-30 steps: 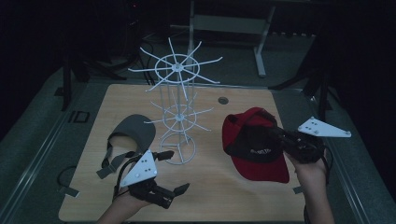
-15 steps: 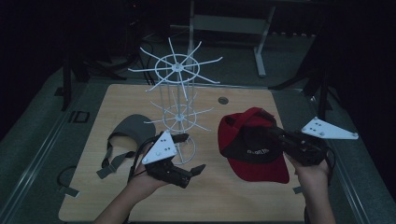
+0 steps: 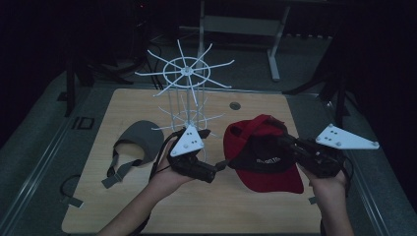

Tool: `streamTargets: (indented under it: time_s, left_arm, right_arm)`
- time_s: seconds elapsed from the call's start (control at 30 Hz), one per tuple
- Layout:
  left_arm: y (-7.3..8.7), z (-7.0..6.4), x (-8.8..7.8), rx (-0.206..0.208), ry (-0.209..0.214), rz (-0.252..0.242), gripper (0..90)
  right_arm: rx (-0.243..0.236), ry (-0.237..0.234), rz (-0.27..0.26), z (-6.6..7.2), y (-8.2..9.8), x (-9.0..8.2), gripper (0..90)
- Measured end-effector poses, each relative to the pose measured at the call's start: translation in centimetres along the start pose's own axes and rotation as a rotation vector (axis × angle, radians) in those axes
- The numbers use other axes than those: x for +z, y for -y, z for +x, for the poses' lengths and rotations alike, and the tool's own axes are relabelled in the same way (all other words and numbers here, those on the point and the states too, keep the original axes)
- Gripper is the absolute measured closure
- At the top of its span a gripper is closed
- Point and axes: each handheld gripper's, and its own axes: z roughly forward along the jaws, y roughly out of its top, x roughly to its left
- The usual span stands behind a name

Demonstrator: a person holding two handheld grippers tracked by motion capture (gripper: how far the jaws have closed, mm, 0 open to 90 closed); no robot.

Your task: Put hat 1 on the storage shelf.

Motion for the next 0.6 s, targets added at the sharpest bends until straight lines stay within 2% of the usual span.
streamTargets:
  time_s: [0.2,0.3,0.33,0.4,0.5,0.6]
  left_arm:
    - [-1.1,-0.2,1.5,0.004,0.015,0.002,6.7]
    - [-1.7,-0.4,2.0,0.011,0.024,-0.002,12.8]
    - [-2.0,-0.5,2.2,0.018,0.012,0.005,14.1]
    - [-2.3,-0.4,2.4,0.019,0.014,0.008,16.4]
    - [-2.5,-0.6,2.7,0.027,-0.005,0.021,26.1]
    - [-2.7,-0.8,2.8,0.03,-0.03,0.023,42.0]
  right_arm:
    - [-0.015,-0.022,-0.004,0.8,-0.2,0.1,84.8]
    - [-0.02,-0.031,-0.003,1.0,-0.2,0.1,84.8]
    - [-0.023,-0.031,-0.003,1.1,-0.2,0.1,84.8]
    - [-0.025,-0.031,-0.004,1.2,-0.2,0.1,84.8]
    - [-0.024,-0.029,-0.008,1.2,-0.1,0.0,84.8]
    - [-0.027,-0.023,-0.007,1.3,-0.1,-0.1,84.8]
